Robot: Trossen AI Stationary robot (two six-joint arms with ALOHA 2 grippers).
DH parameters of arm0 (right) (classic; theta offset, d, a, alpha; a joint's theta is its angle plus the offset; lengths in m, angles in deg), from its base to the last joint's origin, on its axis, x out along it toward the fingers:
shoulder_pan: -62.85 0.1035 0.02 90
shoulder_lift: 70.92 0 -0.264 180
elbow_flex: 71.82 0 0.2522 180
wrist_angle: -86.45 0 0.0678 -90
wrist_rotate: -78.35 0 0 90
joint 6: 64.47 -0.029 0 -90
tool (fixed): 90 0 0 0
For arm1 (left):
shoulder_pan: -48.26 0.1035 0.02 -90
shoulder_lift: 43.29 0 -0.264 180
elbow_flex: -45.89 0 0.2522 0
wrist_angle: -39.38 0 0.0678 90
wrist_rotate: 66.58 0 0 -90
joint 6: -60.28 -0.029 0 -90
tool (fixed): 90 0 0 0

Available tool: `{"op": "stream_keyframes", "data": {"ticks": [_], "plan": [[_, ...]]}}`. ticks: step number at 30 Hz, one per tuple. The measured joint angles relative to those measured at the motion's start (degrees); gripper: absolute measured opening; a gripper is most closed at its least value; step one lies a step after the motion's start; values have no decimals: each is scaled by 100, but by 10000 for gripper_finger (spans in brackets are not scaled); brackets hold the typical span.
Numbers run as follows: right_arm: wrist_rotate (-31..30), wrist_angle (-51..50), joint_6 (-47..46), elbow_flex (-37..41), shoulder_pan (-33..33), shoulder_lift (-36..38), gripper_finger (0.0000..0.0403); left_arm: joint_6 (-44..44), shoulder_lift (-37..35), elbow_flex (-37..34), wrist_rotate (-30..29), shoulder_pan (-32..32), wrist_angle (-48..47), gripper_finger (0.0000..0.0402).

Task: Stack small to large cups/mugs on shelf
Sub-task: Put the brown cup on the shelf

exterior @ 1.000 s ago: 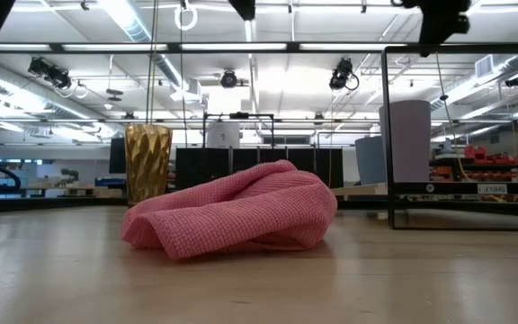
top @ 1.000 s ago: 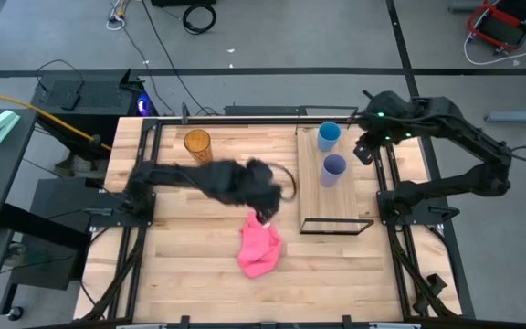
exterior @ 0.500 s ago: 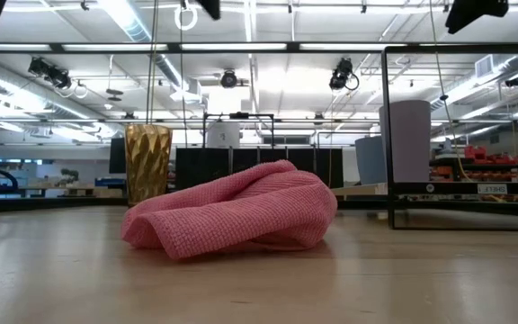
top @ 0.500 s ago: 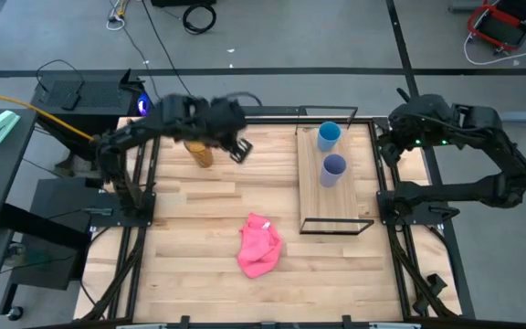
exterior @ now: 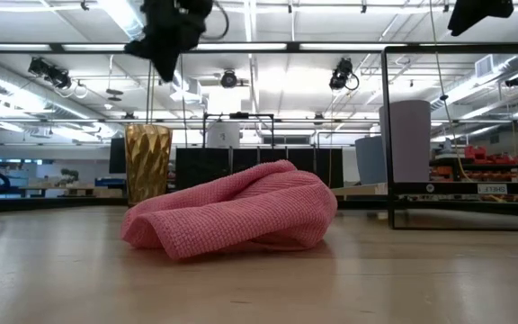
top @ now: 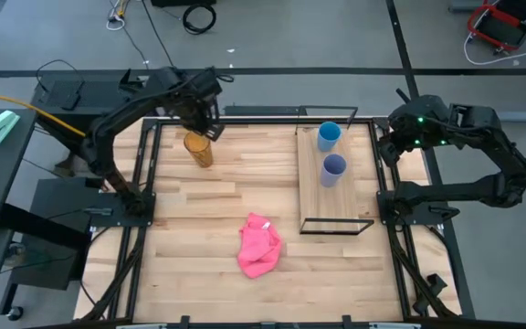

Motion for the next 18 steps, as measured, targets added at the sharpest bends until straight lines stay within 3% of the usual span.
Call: {"op": "stream_keyframes", "data": {"ticks": [7,18], "plan": [[0,0,-392,0,0,1,101,-675,3,-1007,23,321,317,78],[0,-13,-473,0,0,-63,101,-541,3,-1526,184,316,1088,114]]}}
